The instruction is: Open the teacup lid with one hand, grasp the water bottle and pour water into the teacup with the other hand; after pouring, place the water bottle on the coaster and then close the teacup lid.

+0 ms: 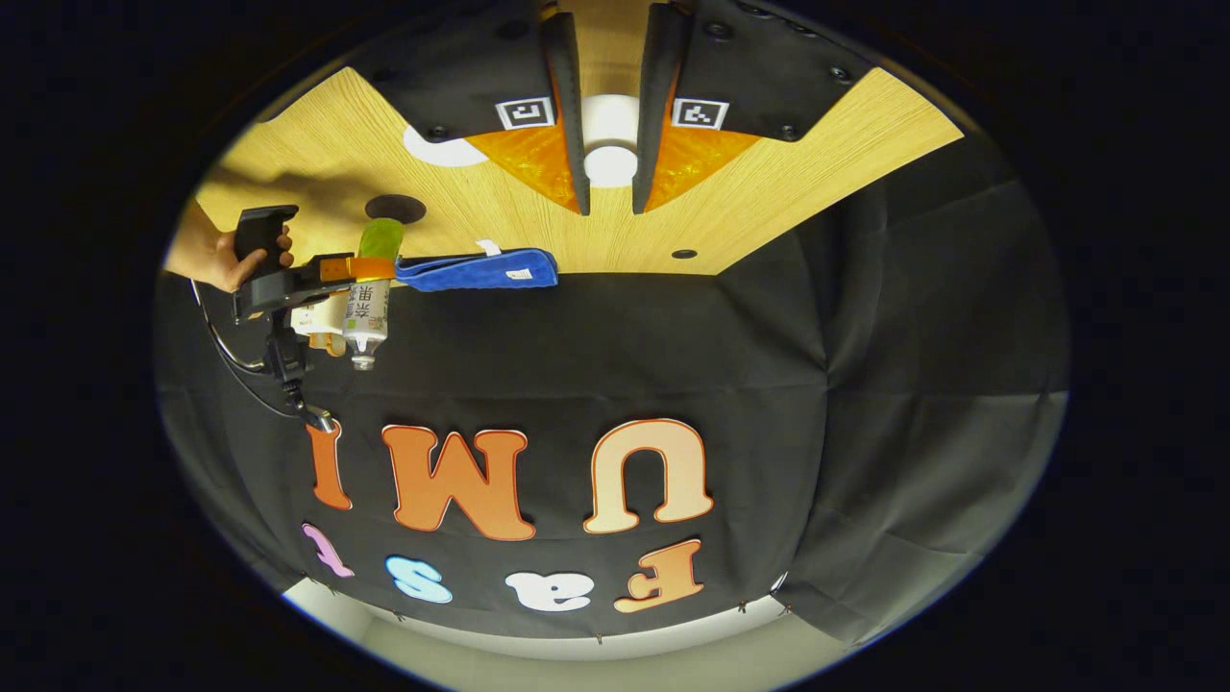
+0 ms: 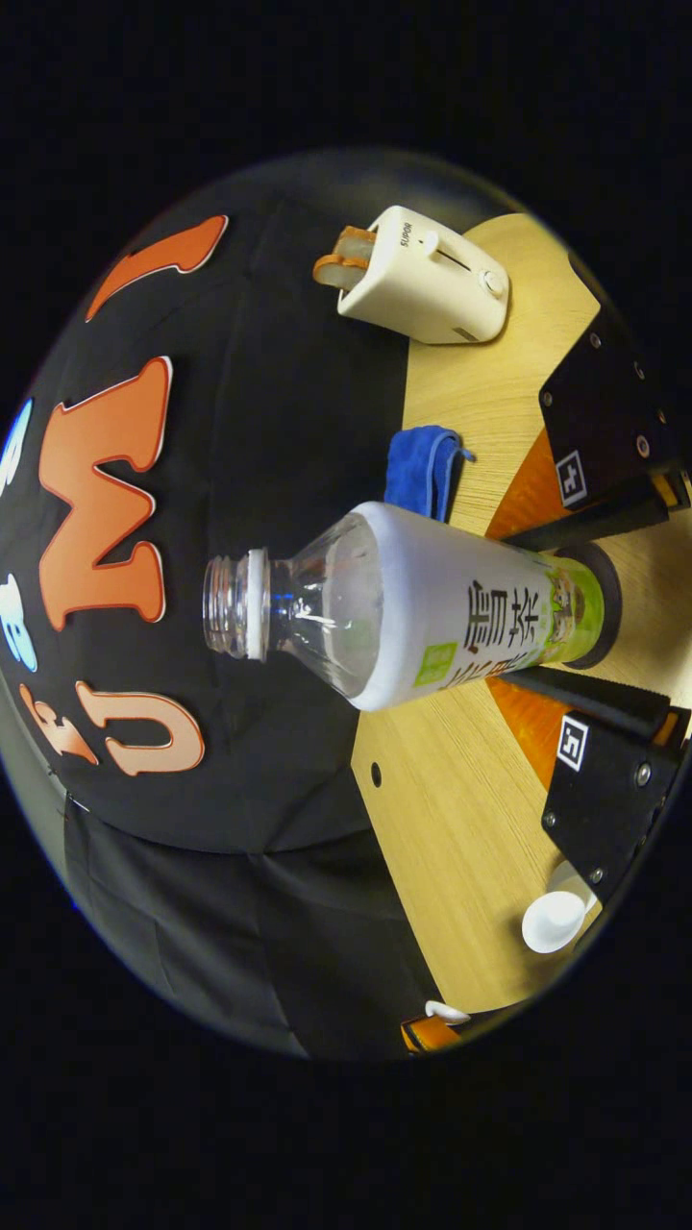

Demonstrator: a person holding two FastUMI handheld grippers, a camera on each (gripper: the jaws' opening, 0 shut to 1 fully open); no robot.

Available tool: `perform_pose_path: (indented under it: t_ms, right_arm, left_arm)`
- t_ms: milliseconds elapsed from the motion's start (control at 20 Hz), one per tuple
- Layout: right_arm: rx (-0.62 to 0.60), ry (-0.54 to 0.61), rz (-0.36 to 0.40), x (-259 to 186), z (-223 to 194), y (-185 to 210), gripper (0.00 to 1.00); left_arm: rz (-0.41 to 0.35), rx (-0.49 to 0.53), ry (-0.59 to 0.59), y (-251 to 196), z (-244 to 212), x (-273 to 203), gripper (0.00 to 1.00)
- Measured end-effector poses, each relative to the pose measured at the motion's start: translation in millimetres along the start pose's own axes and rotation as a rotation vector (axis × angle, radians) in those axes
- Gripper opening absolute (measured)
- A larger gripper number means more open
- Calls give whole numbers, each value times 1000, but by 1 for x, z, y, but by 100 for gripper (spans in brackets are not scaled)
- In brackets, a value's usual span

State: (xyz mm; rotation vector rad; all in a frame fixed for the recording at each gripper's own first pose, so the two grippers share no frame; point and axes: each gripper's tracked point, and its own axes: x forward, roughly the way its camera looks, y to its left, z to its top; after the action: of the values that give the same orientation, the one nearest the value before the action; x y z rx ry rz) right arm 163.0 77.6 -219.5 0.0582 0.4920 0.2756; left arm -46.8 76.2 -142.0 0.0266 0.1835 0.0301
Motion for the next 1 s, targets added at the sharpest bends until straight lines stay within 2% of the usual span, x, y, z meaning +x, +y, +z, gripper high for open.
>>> perform_pose_path:
  t_ms: [350,500,600,700,850,950,1000]
  right_arm:
    - [-8,61,4,22,-24,-3,64]
    - [-23,46,10,22,-23,-2,64]
    - [-32,63,12,24,-29,-3,67]
    - [-35,62,12,22,-30,-5,72]
    - [-30,35,14,12,-20,-9,91]
    - [-38,17,10,-1,-15,-11,98]
    - [-39,6,9,-8,-14,-12,98]
  left_arm:
    - [-21,-8,12,-10,-3,8,30]
    - [-44,-20,17,-22,-4,11,29]
    - [-69,-34,16,-34,-2,14,30]
    - [-103,-54,18,-49,-3,19,31]
    - [-148,-77,17,-71,-3,25,30]
    - [-176,-81,22,-85,-5,28,30]
    - [-190,-82,26,-91,-8,30,30]
